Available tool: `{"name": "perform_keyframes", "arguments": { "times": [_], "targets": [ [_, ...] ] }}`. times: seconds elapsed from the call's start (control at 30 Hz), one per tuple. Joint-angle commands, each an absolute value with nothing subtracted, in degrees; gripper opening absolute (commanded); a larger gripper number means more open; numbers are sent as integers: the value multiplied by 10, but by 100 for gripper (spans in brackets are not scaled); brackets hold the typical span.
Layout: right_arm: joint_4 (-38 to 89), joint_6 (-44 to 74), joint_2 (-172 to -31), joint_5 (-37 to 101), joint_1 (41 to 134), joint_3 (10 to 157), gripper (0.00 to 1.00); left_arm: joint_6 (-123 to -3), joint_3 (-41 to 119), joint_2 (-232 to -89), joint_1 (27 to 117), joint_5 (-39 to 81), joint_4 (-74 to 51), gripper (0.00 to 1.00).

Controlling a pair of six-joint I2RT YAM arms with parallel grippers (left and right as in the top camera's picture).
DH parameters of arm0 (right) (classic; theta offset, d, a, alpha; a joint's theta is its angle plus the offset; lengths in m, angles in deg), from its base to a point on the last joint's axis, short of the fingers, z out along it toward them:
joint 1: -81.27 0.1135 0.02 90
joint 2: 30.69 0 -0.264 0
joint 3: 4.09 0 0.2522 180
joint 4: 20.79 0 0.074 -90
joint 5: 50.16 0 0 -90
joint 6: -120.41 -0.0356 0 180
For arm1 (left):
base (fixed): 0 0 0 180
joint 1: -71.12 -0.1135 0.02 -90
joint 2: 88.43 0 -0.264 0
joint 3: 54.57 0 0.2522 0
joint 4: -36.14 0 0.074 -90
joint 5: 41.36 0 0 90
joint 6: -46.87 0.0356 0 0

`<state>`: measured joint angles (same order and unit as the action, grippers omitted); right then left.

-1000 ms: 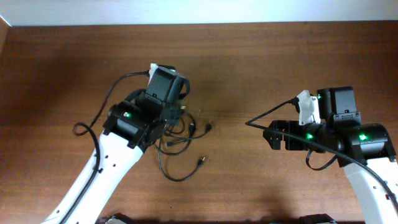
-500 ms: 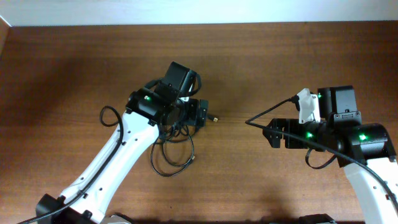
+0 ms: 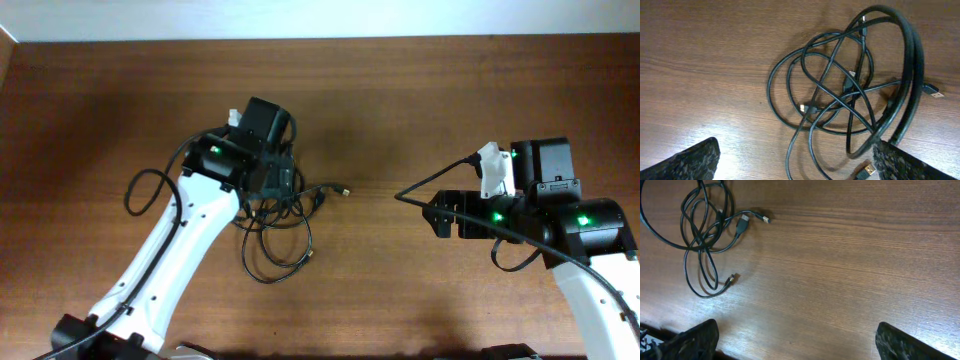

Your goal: Untangle cables

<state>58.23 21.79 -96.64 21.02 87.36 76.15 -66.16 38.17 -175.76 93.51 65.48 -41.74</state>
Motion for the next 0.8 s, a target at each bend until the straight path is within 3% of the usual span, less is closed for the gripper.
{"name": "perform_keyframes", "arguments": {
  "times": [0.0,0.27,0.43,0.57,0.73,0.77],
  "targets": [
    [580,217,-970,217,872,762,99,-662,387,-1748,931,664,-416,99],
    [581,218,-1005,217,872,762,99,-638,387,-1885,945,535,-356,99],
    [581,217,-1005,217,872,762,99,-562,387,-1940,1048,327,-269,99],
    [587,218,-1005,217,872,762,99,-566,387,-1939,1139,401,-250,99],
    [589,220,-1005,226,872,762,99,-591,387,-1894,1109,402,-254,98],
    [589,220,-1005,226,872,762,99,-591,387,-1841,1094,451,-259,99]
  ]
}}
